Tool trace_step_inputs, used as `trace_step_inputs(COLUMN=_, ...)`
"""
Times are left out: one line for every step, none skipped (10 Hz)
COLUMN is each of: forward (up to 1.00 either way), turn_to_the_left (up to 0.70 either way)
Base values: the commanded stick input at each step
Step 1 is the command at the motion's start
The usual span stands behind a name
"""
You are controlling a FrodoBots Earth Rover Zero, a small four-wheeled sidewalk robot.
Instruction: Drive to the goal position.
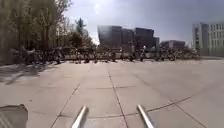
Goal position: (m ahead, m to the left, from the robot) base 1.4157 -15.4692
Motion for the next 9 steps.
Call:
trace_step_inputs(forward=0.0, turn_to_the_left=-0.7)
trace_step_inputs(forward=0.0, turn_to_the_left=-0.7)
trace_step_inputs(forward=0.0, turn_to_the_left=-0.7)
trace_step_inputs(forward=0.0, turn_to_the_left=-0.7)
trace_step_inputs(forward=0.0, turn_to_the_left=-0.7)
trace_step_inputs(forward=0.0, turn_to_the_left=-0.7)
trace_step_inputs(forward=0.0, turn_to_the_left=-0.7)
trace_step_inputs(forward=0.0, turn_to_the_left=-0.7)
trace_step_inputs(forward=0.0, turn_to_the_left=-0.7)
